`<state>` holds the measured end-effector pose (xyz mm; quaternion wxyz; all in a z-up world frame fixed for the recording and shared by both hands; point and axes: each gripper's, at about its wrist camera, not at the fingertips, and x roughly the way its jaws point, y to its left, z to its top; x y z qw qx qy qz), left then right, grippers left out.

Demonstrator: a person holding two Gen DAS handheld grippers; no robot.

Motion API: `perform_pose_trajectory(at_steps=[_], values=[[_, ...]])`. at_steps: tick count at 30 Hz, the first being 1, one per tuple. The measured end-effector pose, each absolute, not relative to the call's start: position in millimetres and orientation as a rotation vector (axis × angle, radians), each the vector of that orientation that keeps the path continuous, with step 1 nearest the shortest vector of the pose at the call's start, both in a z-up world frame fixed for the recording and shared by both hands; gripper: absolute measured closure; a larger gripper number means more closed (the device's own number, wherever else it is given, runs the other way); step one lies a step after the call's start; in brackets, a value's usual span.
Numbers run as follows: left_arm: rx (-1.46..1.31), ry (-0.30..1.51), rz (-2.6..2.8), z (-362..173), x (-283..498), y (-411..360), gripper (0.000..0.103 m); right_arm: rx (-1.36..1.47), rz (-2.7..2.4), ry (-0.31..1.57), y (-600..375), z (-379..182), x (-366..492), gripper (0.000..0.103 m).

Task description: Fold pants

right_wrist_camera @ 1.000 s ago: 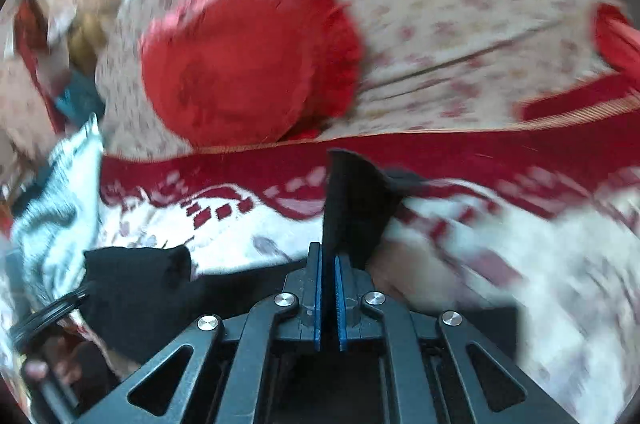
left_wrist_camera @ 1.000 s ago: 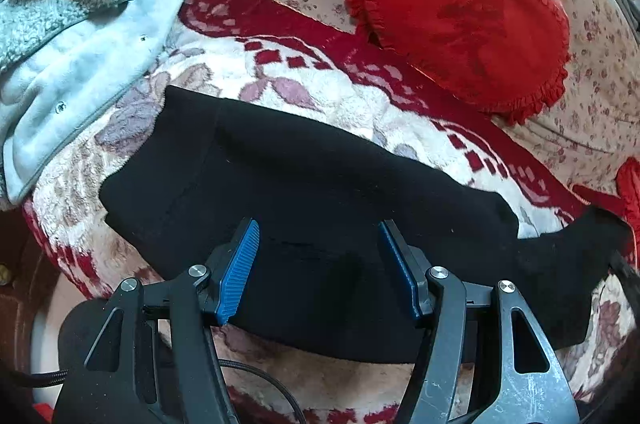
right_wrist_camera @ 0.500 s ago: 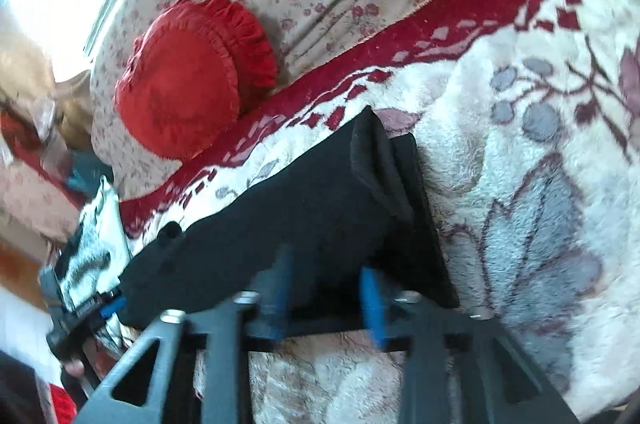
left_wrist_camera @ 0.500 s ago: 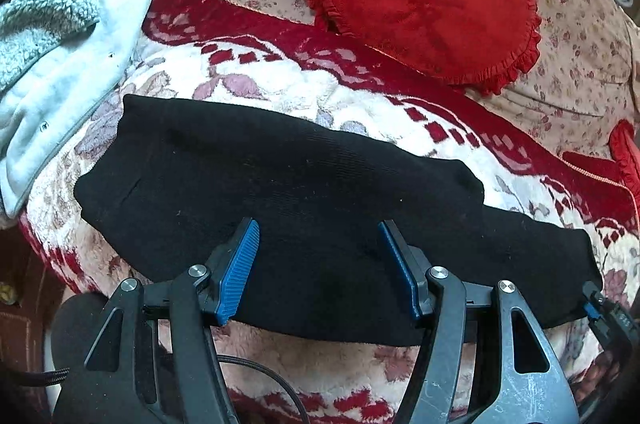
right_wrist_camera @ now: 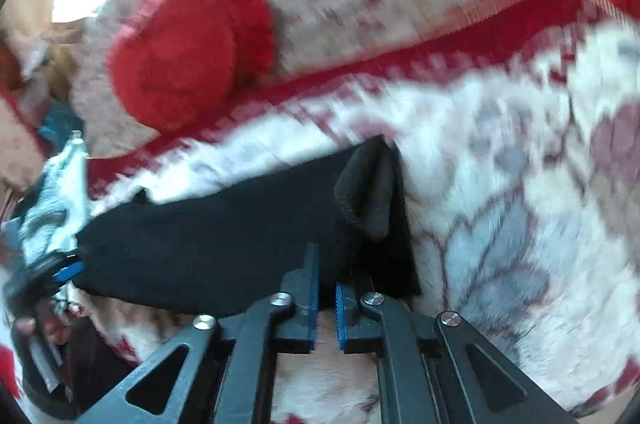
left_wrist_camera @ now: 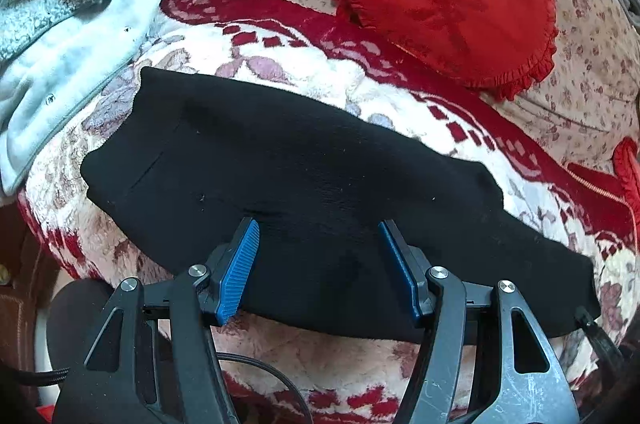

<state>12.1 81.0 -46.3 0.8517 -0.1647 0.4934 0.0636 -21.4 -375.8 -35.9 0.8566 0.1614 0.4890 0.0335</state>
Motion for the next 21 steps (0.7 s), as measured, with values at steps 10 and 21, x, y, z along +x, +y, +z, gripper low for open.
perform_pose_trajectory(at_steps=[10,21], values=[[-0.355,1.007,0.163,-36.9,6.0,96.6,0.042,0.292,-0.061,0.953,-396.2,-0.4,-33.3,0.082],[-0.242,1.001,0.115,-35.5,10.5,62.1,0.042,0.272,0.064,0.955,-348.7,-7.5,-21.9,0.08]])
